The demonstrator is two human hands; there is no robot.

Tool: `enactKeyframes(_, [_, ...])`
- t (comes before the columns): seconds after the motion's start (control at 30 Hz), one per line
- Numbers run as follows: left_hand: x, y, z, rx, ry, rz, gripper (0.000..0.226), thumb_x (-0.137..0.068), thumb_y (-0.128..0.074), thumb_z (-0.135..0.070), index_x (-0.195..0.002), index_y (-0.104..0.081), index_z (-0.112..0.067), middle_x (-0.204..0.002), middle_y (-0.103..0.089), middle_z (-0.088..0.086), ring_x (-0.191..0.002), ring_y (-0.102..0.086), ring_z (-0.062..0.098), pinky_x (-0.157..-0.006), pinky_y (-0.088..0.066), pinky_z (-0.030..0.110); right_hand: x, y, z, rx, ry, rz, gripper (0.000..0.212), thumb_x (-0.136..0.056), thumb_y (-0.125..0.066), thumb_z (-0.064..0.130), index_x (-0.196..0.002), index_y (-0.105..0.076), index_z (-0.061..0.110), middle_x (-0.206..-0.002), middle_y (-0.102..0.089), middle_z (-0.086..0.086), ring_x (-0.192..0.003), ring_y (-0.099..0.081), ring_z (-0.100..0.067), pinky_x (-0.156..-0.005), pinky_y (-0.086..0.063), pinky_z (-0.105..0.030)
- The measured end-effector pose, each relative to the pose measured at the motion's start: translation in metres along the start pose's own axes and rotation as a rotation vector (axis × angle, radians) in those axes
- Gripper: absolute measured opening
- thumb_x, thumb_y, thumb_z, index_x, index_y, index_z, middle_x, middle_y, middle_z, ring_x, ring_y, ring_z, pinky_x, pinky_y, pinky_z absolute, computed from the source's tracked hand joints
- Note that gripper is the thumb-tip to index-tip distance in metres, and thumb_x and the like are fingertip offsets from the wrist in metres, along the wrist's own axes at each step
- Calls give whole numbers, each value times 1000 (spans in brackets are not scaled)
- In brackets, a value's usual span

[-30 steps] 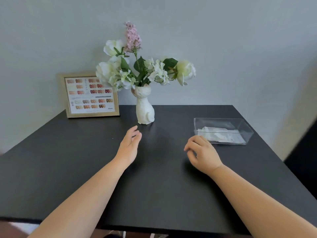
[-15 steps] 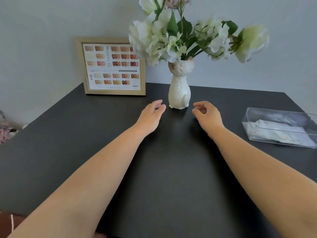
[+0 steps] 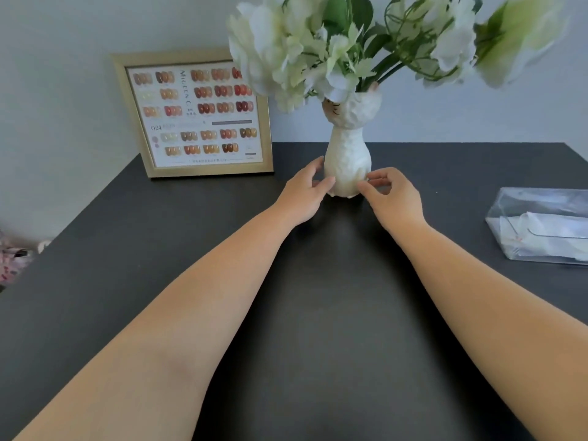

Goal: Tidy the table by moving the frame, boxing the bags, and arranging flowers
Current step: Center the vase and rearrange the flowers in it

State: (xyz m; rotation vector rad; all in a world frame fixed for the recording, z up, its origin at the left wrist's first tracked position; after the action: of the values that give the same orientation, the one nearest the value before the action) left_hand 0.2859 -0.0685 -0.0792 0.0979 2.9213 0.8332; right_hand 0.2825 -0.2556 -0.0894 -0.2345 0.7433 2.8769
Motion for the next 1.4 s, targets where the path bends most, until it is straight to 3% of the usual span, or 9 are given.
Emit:
enactKeyframes(0.17, [-6, -3, 0, 23, -46, 5, 57, -98, -53, -32, -150, -29, -29, -145, -47, -11, -115, -55, 3, -93, -36, 21, -6, -4, 0, -7, -6, -31, 33, -83, -60, 54, -113, -55, 40, -93, -63, 22, -78, -60, 3, -59, -42, -20])
enactKeyframes(0.33, [-8, -3, 4, 39, -46, -21, 53, -97, -57, -30, -145, -36, -29, -138, -53, -10, -115, -57, 3, -98, -41, 24, -12, -8, -2, 4, -21, -49, 35, -94, -50, 44, -128, -53, 36, -96, -60, 24, -87, -60, -1, -68, -47, -23])
enactKeyframes(0.57, [-22, -7, 3, 51, -38, -59, 55, -94, -61, -32, -144, -39, -28, -131, -58, -13, -104, -57, -7, -79, -39, 6, -24, -10, -4, 1, -60, -71, 32, -98, -43, 40, -128, -54, 37, -106, -64, 18, -91, -62, -5, -72, -48, -25])
enactKeyframes(0.7, [-32, -9, 4, 57, -31, -71, 57, -93, -62, -33, -145, -38, -28, -133, -56, -12, -112, -56, 0, -80, -38, 7, -33, -13, -6, -1, -85, -84, 31, -98, -42, 35, -127, -54, 39, -102, -64, 17, -85, -61, -1, -64, -46, -23])
enactKeyframes(1.03, [-46, -11, 7, 120, -39, -89, 55, -92, -65, -30, -142, -41, -30, -131, -57, -16, -106, -58, -5, -84, -44, 13, -47, -18, -8, -16, -100, -109, 32, -98, -41, 36, -128, -53, 40, -91, -62, 23, -79, -59, 3, -59, -43, -20])
enactKeyframes(1.17, [-44, -11, 6, 153, -59, -74, 55, -94, -62, -33, -144, -40, -29, -138, -52, -13, -115, -55, -1, -100, -44, 24, -45, -14, -7, -174, -108, -126, 33, -96, -48, 36, -128, -54, 38, -100, -64, 21, -85, -61, 2, -66, -44, -18])
enactKeyframes(1.3, [-43, 7, -6, 204, -73, -82, 68, -88, -62, -52, -147, -35, -31, -149, -41, -13, -131, -44, 8, -105, -37, 28, -57, 12, 11, -384, -129, -167, 37, -94, -54, 28, -130, -53, 37, -103, -60, 18, -91, -59, -1, -68, -41, -16])
enactKeyframes(1.4, [-43, 34, -37, 338, -179, -130, 74, -76, -70, -63, -141, -39, -45, -142, -48, -22, -129, -45, -1, -103, -38, 23, -81, 45, 42, -641, -100, -164, 40, -90, -57, 23, -128, -53, 33, -108, -63, 8, -93, -60, -8, -77, -46, -23])
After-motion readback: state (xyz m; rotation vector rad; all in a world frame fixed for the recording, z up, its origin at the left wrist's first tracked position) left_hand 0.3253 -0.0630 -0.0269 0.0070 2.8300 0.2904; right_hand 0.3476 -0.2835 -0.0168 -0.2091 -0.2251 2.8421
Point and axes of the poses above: each hand's wrist, its own x-axis away from the middle knuckle, its own y-axis out of the back of the hand, z = x × y, the point moved 4 cm from there along -x, towards the middle knuckle
